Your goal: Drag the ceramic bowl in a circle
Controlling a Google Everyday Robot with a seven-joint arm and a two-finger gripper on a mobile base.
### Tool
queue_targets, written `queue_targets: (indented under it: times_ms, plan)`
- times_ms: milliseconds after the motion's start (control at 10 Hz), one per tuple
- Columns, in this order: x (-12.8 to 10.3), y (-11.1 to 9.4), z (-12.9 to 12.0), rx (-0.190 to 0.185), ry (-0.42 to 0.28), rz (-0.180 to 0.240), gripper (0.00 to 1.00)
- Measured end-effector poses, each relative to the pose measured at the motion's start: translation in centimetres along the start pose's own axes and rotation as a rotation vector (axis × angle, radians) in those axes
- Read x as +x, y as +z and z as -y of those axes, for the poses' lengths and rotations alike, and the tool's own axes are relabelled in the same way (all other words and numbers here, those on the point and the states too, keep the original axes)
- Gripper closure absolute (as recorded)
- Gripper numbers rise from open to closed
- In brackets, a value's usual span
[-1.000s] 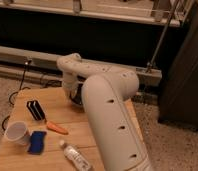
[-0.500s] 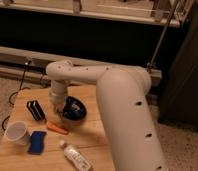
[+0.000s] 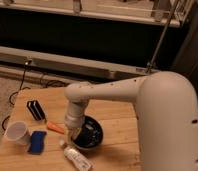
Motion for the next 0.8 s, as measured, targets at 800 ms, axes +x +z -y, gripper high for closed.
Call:
queue_targets:
  times_ms: [800]
  plan:
    - [-7.1,-9.6,19.1,0.234,0.295,0.309,1.0]
